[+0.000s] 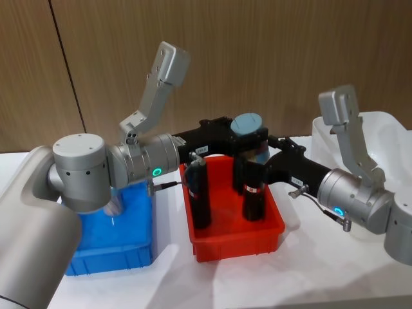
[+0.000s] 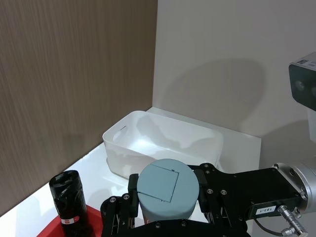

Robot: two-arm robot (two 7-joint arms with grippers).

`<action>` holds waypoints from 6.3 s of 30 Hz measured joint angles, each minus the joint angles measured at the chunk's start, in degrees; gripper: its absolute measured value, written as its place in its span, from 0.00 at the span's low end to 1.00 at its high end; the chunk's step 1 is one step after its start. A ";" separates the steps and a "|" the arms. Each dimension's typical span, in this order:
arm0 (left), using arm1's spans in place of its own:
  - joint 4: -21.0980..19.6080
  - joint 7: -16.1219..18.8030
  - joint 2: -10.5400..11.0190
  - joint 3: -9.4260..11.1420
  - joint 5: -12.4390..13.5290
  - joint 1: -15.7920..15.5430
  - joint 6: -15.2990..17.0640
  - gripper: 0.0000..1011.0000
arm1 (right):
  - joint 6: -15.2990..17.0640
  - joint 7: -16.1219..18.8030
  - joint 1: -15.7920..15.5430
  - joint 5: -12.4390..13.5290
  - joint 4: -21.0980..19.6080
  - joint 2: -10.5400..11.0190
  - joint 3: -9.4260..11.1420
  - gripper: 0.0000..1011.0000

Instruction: Pick the cotton swabs from the blue box and place them into the white box.

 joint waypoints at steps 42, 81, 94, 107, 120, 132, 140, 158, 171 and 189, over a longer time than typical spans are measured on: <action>0.00 -0.02 0.00 0.00 0.09 0.00 0.05 0.99 | -1.24 -0.71 -0.12 -0.08 -2.24 0.35 -0.88 0.65; 0.00 0.00 0.00 0.00 0.00 0.00 0.00 0.99 | -3.65 -5.53 -0.52 0.90 3.64 1.32 0.04 0.65; -0.01 0.00 0.00 0.00 0.00 0.00 0.00 0.99 | -6.56 -9.99 0.61 1.71 7.65 3.17 3.18 0.65; -0.01 0.00 0.00 0.00 0.00 0.00 0.01 0.99 | -9.54 -13.04 3.54 1.23 14.45 4.84 6.30 0.65; -0.01 0.00 0.00 0.00 0.00 0.00 0.01 0.99 | -12.02 -13.88 6.16 0.87 20.87 5.48 7.91 0.91; -0.01 0.00 0.00 0.00 0.00 0.00 0.01 0.99 | -13.74 -14.07 6.72 1.30 22.62 5.77 8.73 0.99; 0.00 0.00 0.00 0.00 0.00 0.00 0.00 0.99 | -14.33 -14.07 6.65 1.55 22.67 5.87 8.99 0.99; -4.43 6.74 2.16 0.65 1.62 4.77 -3.19 0.99 | -14.34 -15.19 1.82 1.69 16.26 6.09 7.79 0.99; -10.47 16.04 5.09 1.54 3.96 11.30 -7.68 0.99 | -14.36 -17.00 -5.56 1.83 6.43 6.44 5.96 0.99; -19.39 29.77 9.42 2.87 7.38 20.93 -14.21 0.99 | -14.38 -19.31 -15.32 2.14 -6.64 6.90 3.55 0.99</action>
